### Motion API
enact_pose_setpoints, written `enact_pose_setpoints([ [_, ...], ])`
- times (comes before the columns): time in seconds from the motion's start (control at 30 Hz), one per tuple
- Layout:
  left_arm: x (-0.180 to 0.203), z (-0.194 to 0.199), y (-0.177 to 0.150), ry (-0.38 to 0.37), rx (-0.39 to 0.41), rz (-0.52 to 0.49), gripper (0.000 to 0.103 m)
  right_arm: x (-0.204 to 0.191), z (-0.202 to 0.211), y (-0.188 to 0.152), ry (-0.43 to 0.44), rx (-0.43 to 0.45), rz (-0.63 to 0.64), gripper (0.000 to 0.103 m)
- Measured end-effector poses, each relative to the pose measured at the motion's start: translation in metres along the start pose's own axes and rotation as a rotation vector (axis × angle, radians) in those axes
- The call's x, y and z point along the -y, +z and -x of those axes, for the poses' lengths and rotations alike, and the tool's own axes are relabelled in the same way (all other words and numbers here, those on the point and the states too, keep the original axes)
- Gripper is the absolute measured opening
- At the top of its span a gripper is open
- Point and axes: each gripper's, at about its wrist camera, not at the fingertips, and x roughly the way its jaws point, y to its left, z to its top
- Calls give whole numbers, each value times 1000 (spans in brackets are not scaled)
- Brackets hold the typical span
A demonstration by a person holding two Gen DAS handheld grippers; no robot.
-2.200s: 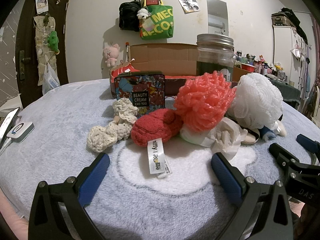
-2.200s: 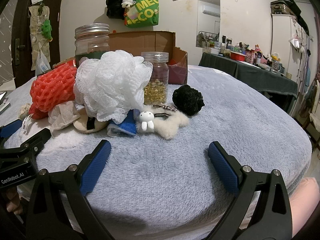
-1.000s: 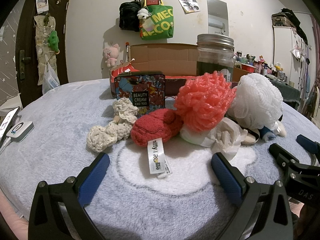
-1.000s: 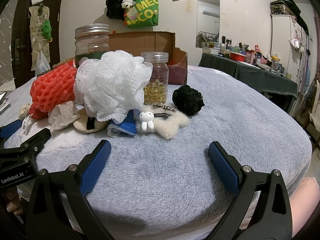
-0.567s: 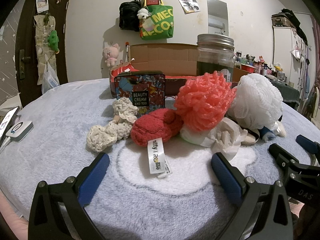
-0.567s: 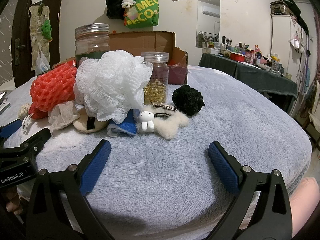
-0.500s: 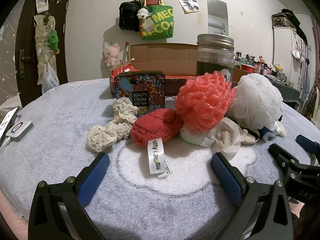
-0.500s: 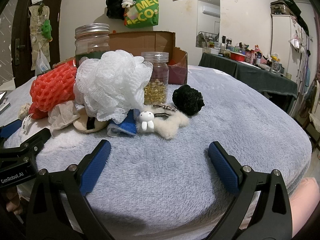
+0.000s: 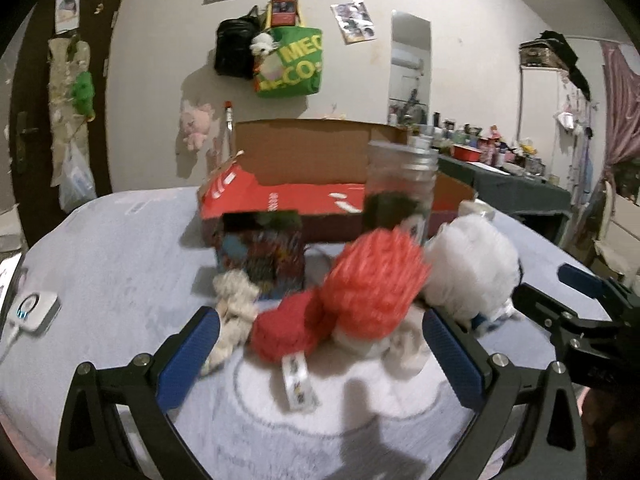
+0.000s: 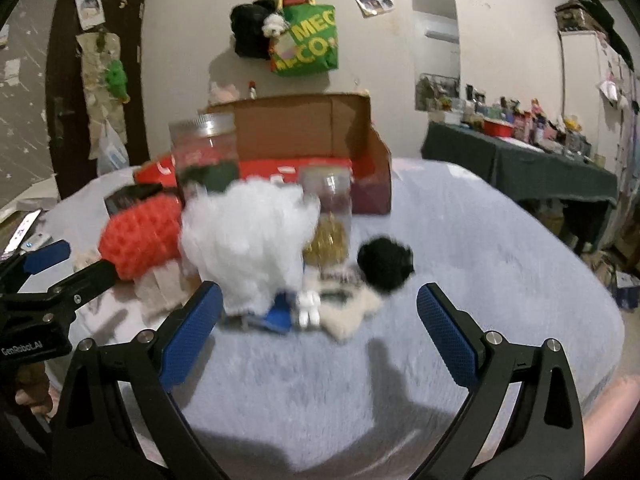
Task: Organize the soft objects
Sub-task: 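Grasp the orange-red mesh pouf with the left gripper while the right grasps the white pouf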
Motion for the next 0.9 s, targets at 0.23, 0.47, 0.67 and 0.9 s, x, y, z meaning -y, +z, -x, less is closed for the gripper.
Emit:
enact_pose_setpoints([
  [0.23, -4, -14, 26, -82, -42, 5, 100, 5, -18, 34, 142, -18, 11, 100],
  [0.47, 0, -36, 34, -152, -113, -39, 87, 9, -47, 47, 317, -114, 0, 99],
  [0.67, 5, -44, 30, -190, -150, -61, 81, 5, -65, 46, 427, -192, 9, 99],
  [0.9, 11, -50, 25, -240, -198, -85, 55, 6, -76, 41, 491, -247, -14, 69],
])
